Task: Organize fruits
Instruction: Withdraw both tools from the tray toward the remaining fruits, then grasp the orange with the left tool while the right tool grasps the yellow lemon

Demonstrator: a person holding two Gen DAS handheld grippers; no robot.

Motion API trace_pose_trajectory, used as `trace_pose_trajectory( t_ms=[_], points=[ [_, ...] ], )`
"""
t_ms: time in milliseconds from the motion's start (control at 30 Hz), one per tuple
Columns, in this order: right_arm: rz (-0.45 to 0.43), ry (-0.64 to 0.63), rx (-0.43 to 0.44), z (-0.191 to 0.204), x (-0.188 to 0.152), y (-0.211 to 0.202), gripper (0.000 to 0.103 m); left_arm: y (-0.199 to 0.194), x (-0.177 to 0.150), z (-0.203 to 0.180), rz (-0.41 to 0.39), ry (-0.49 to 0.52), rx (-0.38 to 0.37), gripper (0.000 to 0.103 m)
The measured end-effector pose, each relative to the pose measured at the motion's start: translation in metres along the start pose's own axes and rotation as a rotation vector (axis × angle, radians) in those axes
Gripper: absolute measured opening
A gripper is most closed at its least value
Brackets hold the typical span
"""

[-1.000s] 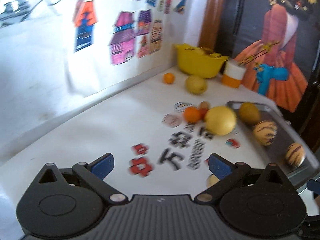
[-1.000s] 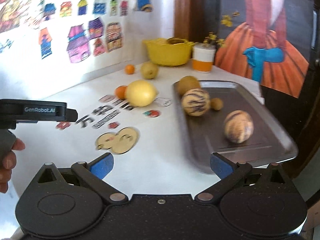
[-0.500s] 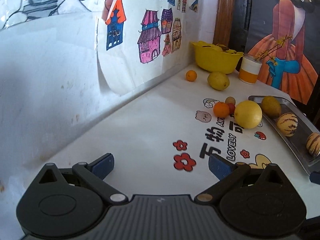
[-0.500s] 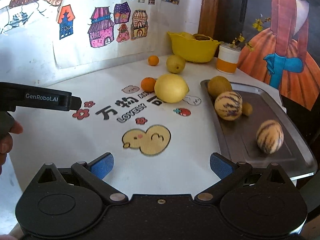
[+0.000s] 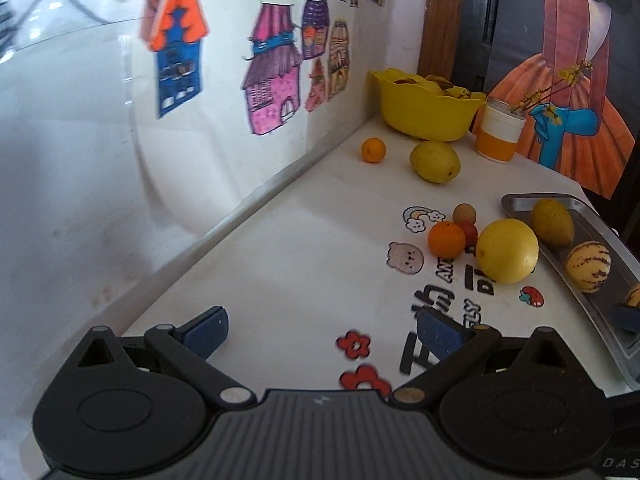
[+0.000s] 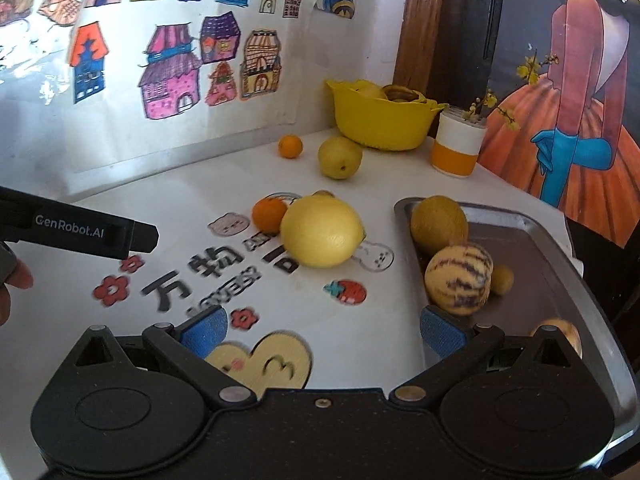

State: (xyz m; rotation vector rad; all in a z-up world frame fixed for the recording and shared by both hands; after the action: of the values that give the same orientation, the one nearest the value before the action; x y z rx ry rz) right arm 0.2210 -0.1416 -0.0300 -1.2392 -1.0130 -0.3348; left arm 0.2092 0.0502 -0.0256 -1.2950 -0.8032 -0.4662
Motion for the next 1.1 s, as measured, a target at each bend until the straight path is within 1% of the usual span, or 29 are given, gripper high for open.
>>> trace_pose_trajectory(
  t_ms=[133,200,500,567,667,833,1033,1100],
  points=[
    [-0.029,-0.065,-0.043,-0.006,0.006,0.012,0.102,0.013,0.009,-0.01,0.002,0.004,-0.005,0.103],
    [-0.037,-0.086,-0.044,-0.008,0.01,0.019,0.102,0.02,0.015,-0.016,0.005,-0.014,-0.023,0.103],
    [-0.043,-0.119,0.006,-0.013,0.027,0.05,0.096,0.059,0.039,-0.048,0.066,-0.082,-0.118,0.102],
    [-0.042,-0.13,0.019,-0.011,0.029,0.056,0.095,0.066,0.042,-0.054,0.076,-0.085,-0.139,0.102],
    [-0.03,-0.135,0.038,-0.008,0.032,0.064,0.09,0.072,0.047,-0.061,0.074,-0.074,-0.161,0.102],
    [-0.034,-0.124,0.05,-0.005,0.033,0.07,0.086,0.079,0.05,-0.069,0.075,-0.071,-0.168,0.097],
    [-0.045,-0.086,0.021,-0.009,0.034,0.073,0.078,0.082,0.053,-0.077,0.07,-0.058,-0.181,0.084],
    [-0.046,-0.075,0.018,-0.011,0.035,0.074,0.077,0.081,0.052,-0.08,0.061,-0.044,-0.182,0.079]
  ],
)
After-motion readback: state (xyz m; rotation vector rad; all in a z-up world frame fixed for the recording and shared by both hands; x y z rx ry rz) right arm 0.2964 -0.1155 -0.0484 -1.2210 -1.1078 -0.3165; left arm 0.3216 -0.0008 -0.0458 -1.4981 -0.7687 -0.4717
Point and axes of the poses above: each gripper's, at about its wrist camera, not at the fingertips, and y roughly the way its jaws point, z to its left, x to its top, the point moved 4 cm from there along y, roughly the way its jaws point, and after that the axes turned 10 degrees about x, right-handed, at the moved point
